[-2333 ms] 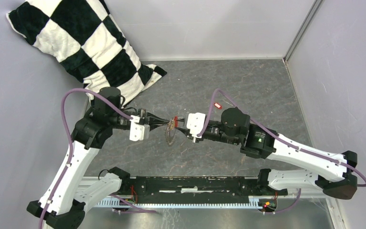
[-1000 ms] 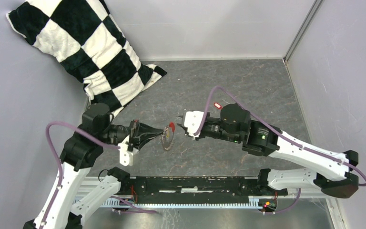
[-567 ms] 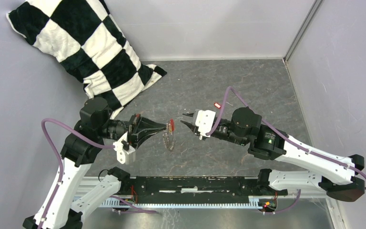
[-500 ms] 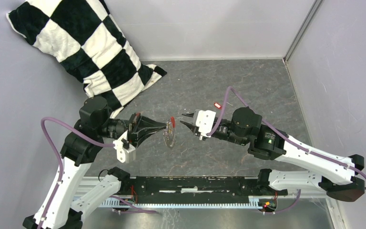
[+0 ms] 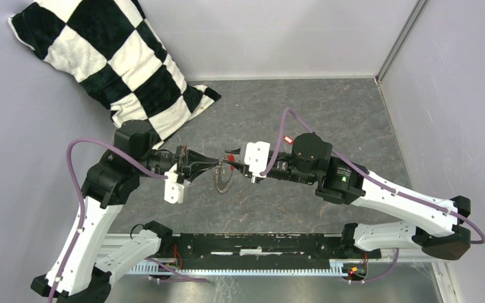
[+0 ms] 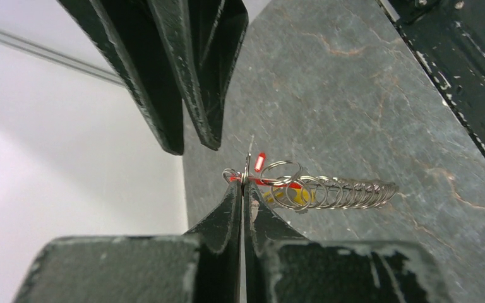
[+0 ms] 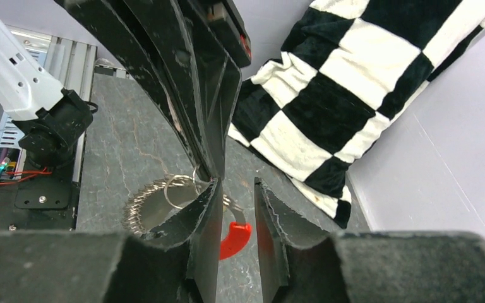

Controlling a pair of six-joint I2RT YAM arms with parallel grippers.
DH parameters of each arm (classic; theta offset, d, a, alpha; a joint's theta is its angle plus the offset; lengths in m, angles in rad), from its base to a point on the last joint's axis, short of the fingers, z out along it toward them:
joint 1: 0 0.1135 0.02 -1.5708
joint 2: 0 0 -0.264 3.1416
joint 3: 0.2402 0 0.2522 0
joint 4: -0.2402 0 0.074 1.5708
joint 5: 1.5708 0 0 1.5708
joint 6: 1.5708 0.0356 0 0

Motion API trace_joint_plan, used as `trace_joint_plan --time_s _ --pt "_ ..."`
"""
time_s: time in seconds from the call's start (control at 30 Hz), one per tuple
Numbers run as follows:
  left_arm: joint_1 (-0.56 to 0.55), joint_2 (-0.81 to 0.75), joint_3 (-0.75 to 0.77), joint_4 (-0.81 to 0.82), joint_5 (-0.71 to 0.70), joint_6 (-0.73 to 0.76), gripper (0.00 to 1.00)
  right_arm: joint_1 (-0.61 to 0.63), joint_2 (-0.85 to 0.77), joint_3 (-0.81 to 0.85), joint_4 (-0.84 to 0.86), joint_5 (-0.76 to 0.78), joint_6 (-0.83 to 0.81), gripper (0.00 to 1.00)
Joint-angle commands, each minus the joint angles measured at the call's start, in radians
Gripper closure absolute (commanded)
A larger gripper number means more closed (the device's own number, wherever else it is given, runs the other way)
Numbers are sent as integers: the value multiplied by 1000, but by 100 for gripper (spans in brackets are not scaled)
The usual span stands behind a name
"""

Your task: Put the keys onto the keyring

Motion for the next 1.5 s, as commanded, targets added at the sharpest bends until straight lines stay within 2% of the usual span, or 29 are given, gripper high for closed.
trace_joint_plan --time_s 0.0,0.37,0.73,0.9,1.1,1.2,1.27,1.33,1.47 --pt "-4 18 55 -92 -52 73 98 6 27 75 -13 -38 -15 69" --pt "-7 46 85 -110 -87 4 98 11 99 150 -133 -78 -30 69" --pt "-8 40 91 -111 -78 -1 98 10 121 145 -137 -40 -33 72" --pt "-8 37 86 -116 -67 8 98 10 112 132 -107 -36 -26 81" --pt "-9 36 92 -148 -38 41 97 11 102 106 -82 -16 -21 99" --pt "-8 33 94 -148 -29 16 77 12 64 55 -26 -1 -20 99" --pt "-8 29 93 -115 -33 -92 72 11 26 6 28 3 -21 99" --pt "-8 17 82 -47 -46 -203 71 10 -22 -55 100 -2 -23 99" --pt "-9 -19 46 38 -46 -305 74 12 -116 -183 260 -58 -25 99"
